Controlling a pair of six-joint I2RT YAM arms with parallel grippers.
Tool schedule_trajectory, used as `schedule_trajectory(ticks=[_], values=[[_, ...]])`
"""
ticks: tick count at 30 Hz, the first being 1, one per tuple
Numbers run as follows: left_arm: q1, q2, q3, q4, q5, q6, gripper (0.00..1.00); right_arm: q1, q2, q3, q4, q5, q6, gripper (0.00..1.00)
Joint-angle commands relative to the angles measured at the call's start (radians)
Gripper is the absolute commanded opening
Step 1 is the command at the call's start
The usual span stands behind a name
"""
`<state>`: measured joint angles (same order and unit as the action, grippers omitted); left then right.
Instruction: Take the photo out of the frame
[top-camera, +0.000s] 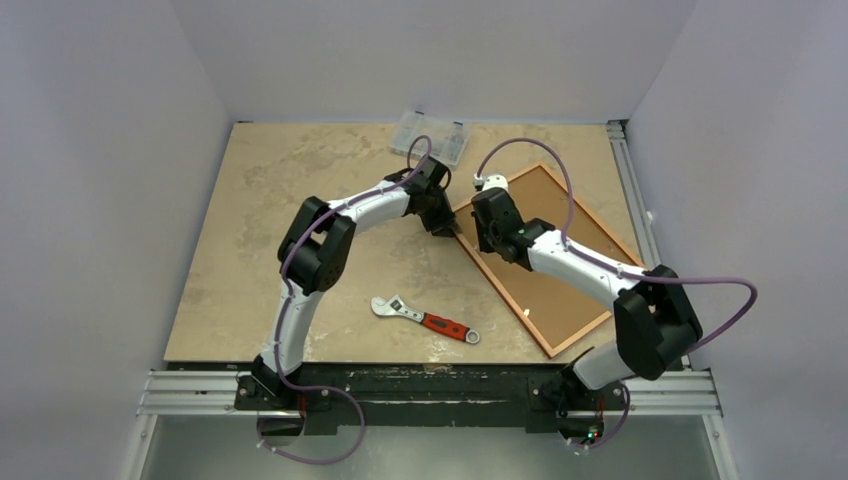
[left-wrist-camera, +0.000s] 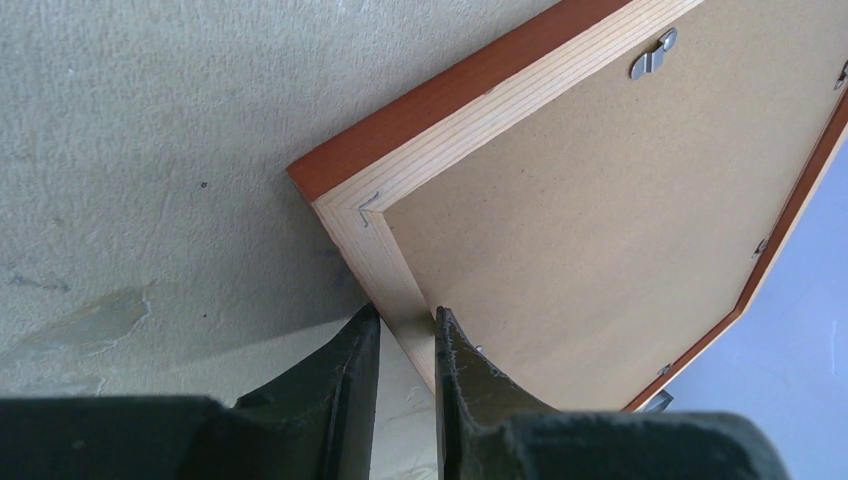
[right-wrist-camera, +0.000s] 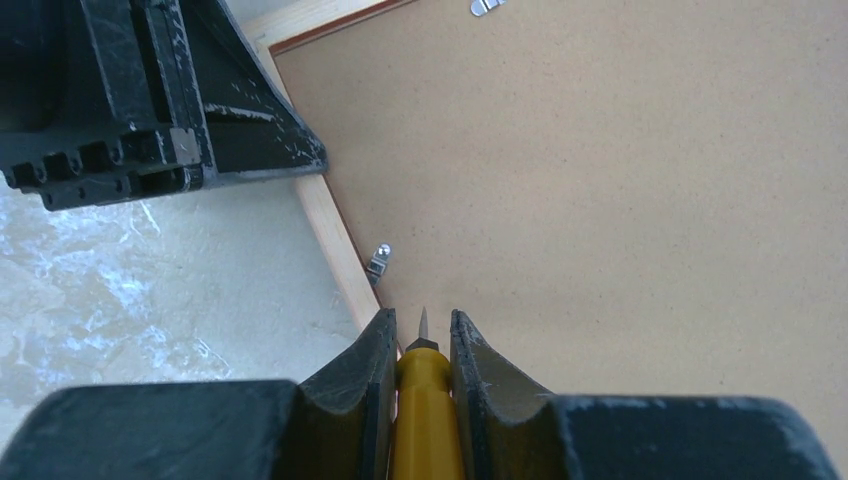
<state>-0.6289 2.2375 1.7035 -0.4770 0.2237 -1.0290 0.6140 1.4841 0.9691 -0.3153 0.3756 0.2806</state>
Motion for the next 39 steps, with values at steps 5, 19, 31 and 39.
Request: schedule_trajectory(ticks=[5, 19, 31, 39], values=[[-0.005, 0.016, -0.002, -0.064, 0.059, 0.043, 0.0, -0.002, 0.097, 0.113, 0.054, -0.009, 0.031, 0.0], [-0.005, 0.02, 0.002, -0.062, 0.062, 0.043, 0.0, -0.002, 0.188, 0.164, 0.086, -0.043, 0.023, 0.0], [-0.002, 0.021, 0.004, -0.063, 0.06, 0.044, 0.0, -0.001, 0.195, 0.143, 0.019, -0.029, 0.006, 0.0], [-0.002, 0.021, 0.004, -0.065, 0.053, 0.043, 0.0, -0.001, 0.15, 0.095, -0.03, -0.031, -0.005, 0.0]])
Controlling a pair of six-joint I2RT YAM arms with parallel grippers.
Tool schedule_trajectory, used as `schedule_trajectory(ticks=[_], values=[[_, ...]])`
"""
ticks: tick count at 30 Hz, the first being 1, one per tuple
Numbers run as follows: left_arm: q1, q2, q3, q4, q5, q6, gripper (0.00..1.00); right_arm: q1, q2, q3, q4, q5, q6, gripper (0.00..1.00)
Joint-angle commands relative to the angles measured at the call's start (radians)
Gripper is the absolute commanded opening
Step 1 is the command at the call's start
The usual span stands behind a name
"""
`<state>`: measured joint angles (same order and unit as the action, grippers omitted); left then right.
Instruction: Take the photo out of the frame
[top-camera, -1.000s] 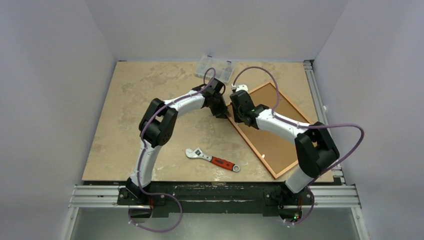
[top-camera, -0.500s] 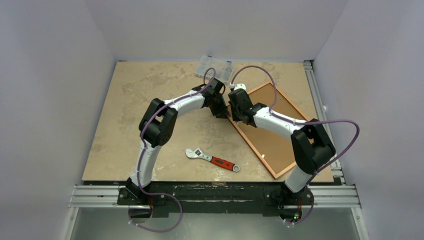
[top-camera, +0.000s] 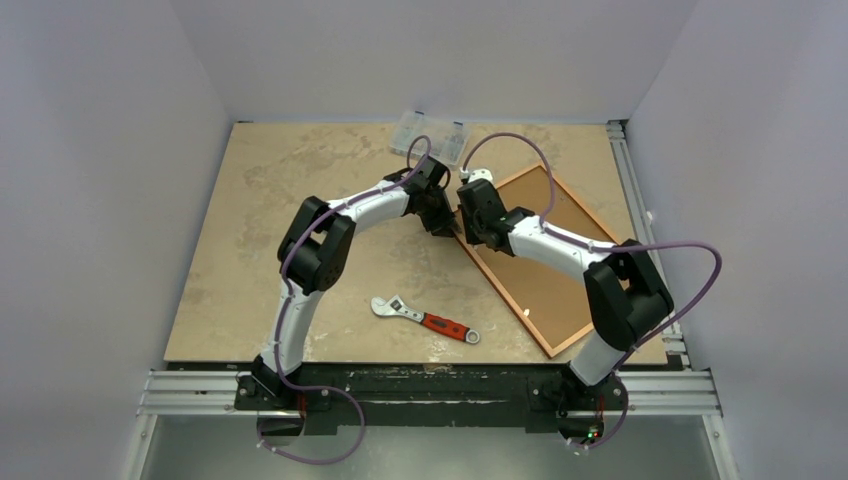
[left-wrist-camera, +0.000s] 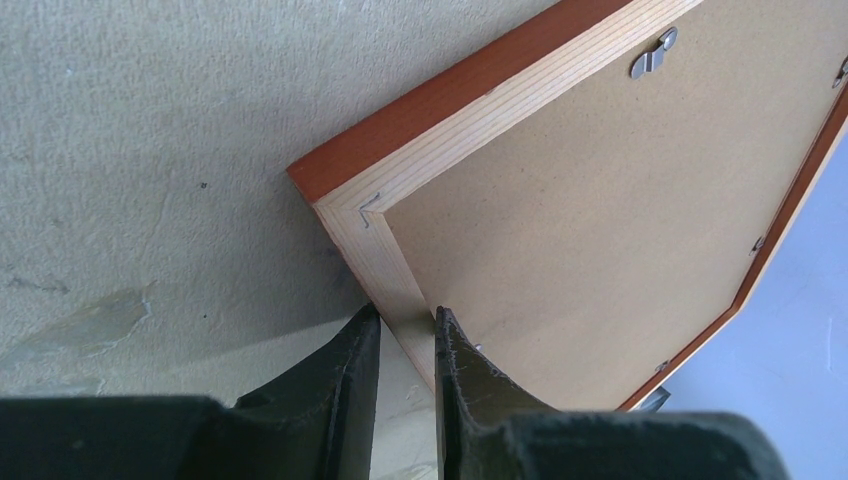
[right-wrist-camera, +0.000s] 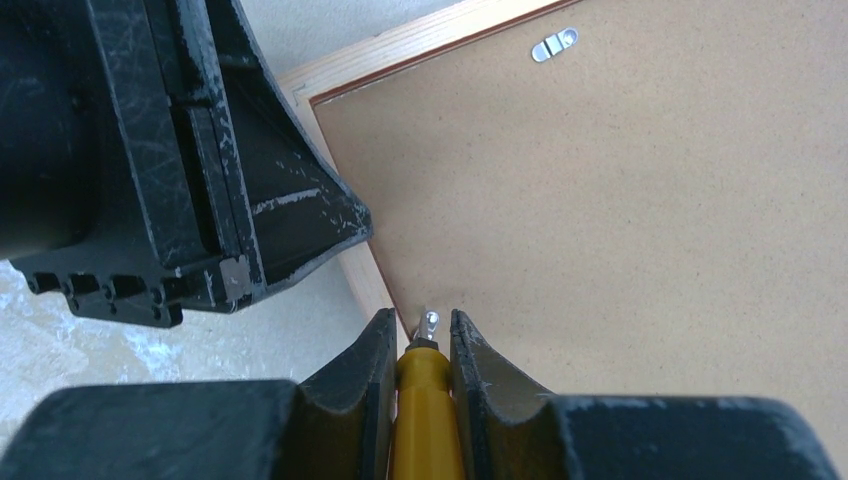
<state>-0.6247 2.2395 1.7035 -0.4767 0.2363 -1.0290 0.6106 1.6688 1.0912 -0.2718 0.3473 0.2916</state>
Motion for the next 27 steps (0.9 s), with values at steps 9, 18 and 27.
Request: schedule_trajectory(ticks=[9, 18, 27], values=[[-0.006, 0.018, 0.006, -0.065, 0.036, 0.046, 0.0, 0.002, -0.036, -0.021, -0.109, -0.046, -0.044, 0.0], [-0.004, 0.022, 0.011, -0.069, 0.036, 0.049, 0.0, 0.003, -0.027, -0.011, -0.171, 0.042, -0.092, 0.0], [-0.003, 0.024, 0.012, -0.069, 0.036, 0.05, 0.0, 0.003, -0.057, -0.026, -0.17, 0.051, -0.081, 0.0]])
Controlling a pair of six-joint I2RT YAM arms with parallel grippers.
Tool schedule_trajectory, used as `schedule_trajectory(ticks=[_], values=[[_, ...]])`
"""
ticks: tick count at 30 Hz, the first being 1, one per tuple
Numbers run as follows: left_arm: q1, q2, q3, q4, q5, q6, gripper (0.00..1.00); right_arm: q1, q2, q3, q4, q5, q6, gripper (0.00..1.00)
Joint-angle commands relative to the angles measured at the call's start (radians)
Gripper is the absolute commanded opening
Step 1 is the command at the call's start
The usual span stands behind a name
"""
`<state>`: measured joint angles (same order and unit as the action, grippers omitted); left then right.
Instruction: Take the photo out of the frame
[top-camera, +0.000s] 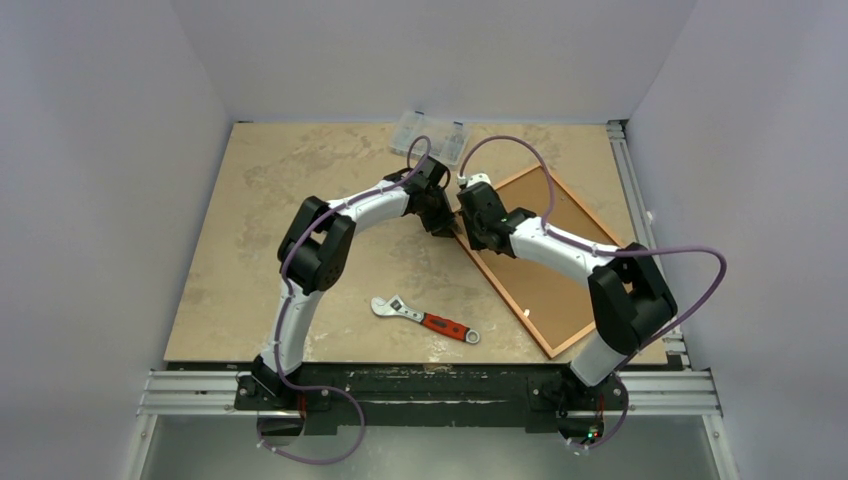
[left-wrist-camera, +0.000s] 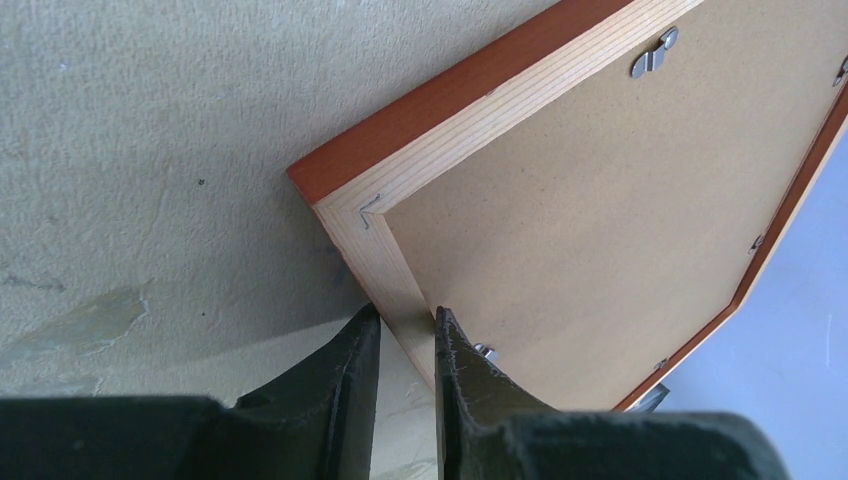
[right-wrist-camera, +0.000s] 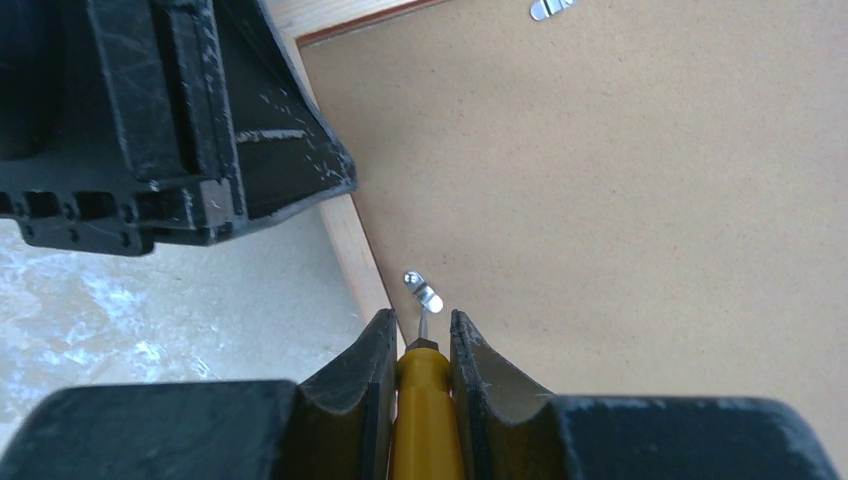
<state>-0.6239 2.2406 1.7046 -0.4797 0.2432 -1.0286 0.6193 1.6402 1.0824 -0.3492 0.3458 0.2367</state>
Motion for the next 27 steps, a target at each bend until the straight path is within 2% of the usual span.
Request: schedule_trajectory(ticks=[1, 6, 11, 18, 20, 27], values=[[-0.004, 0.022, 0.012, -0.066, 0.028, 0.05, 0.0, -0.007, -0.032, -0.019, -0.091, 0.054, -0.025, 0.0], [-0.004, 0.022, 0.011, -0.066, 0.03, 0.05, 0.0, -0.005, -0.044, -0.022, -0.087, 0.035, -0.026, 0.0], [-0.002, 0.029, 0.018, -0.053, 0.067, 0.062, 0.0, 0.002, -0.15, -0.047, -0.087, 0.002, -0.001, 0.0], [-0.003, -0.034, -0.047, 0.069, 0.118, 0.081, 0.43, 0.002, -0.402, -0.156, -0.161, 0.046, 0.096, 0.0], [-0.004, -0.056, -0.062, 0.089, 0.131, 0.083, 0.48, 0.0, -0.475, -0.202, -0.183, 0.07, 0.134, 0.0], [-0.041, -0.174, -0.214, 0.242, 0.212, 0.064, 0.53, -0.001, -0.739, -0.321, -0.264, 0.205, 0.3, 0.0]])
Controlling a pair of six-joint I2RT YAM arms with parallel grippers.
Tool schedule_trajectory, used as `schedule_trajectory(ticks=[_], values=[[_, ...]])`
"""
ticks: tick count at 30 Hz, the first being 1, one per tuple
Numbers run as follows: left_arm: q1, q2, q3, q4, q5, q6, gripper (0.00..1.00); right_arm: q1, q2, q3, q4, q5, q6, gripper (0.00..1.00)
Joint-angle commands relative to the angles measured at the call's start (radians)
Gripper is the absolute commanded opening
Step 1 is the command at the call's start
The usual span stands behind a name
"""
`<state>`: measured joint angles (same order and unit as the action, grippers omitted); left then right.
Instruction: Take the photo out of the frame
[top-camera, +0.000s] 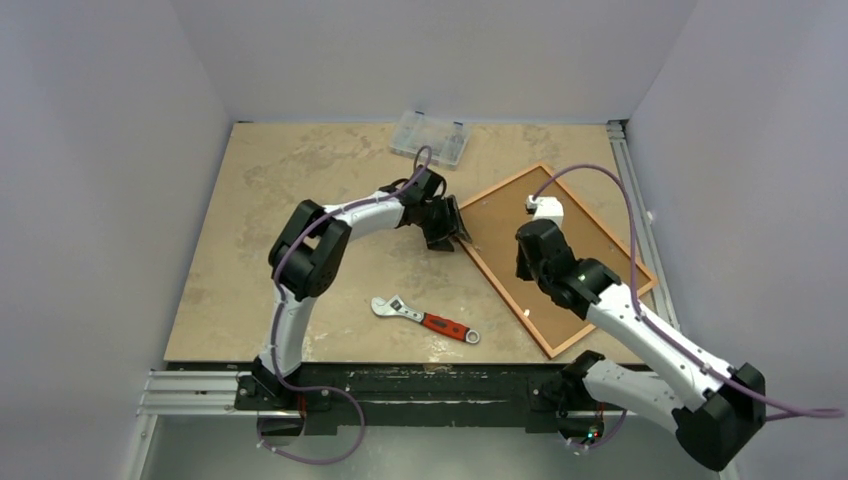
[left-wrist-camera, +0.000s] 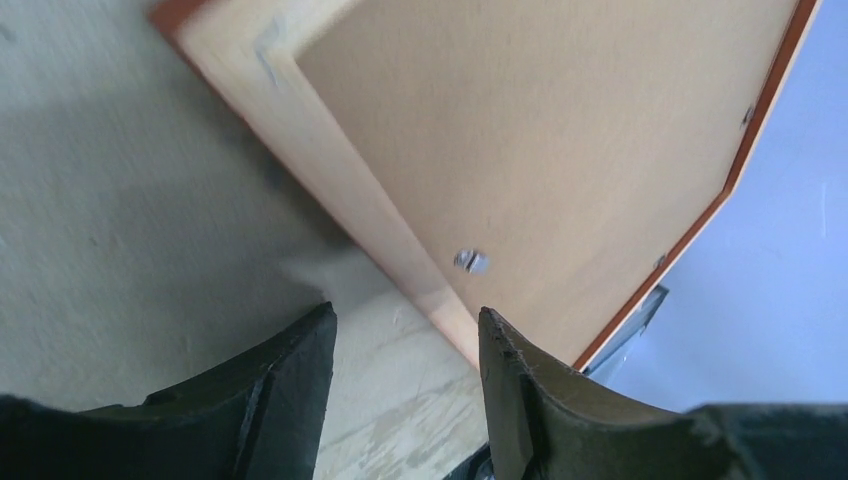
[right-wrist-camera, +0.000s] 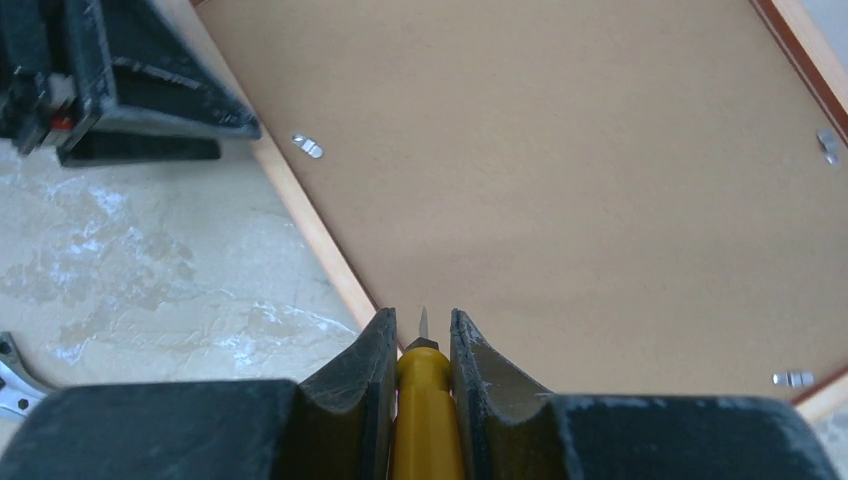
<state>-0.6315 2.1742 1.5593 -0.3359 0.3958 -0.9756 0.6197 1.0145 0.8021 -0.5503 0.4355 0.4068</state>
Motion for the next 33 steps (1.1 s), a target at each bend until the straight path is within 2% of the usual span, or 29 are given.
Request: schedule_trajectory(ticks=[1, 5, 12, 15, 18, 22, 27, 33], values=[[-0.045, -0.12, -0.086, 0.104, 0.062, 0.006, 0.53, -0.003, -0.142, -0.045, -0.076, 0.134, 0.152, 0.0], [-0.103, -0.158, -0.18, 0.153, 0.072, -0.067, 0.52, -0.002, -0.229, -0.043, -0.117, 0.173, 0.201, 0.0], [-0.232, -0.204, -0.333, 0.228, -0.055, -0.346, 0.51, -0.001, -0.325, -0.073, -0.097, 0.148, 0.2, 0.0], [-0.264, -0.164, -0.274, 0.165, -0.072, -0.404, 0.54, 0.0, -0.343, -0.087, -0.079, 0.134, 0.193, 0.0], [-0.297, -0.154, -0.195, 0.027, -0.167, -0.413, 0.55, -0.001, -0.349, -0.097, -0.069, 0.127, 0.188, 0.0], [-0.317, -0.116, -0.15, -0.106, -0.216, -0.498, 0.51, 0.003, -0.351, -0.102, -0.063, 0.126, 0.185, 0.0], [-0.335, -0.038, -0.102, -0.117, -0.19, -0.544, 0.48, 0.015, -0.363, -0.115, -0.052, 0.124, 0.178, 0.0], [-0.344, 0.011, -0.042, -0.159, -0.242, -0.565, 0.47, 0.03, -0.371, -0.114, -0.053, 0.129, 0.178, 0.0]])
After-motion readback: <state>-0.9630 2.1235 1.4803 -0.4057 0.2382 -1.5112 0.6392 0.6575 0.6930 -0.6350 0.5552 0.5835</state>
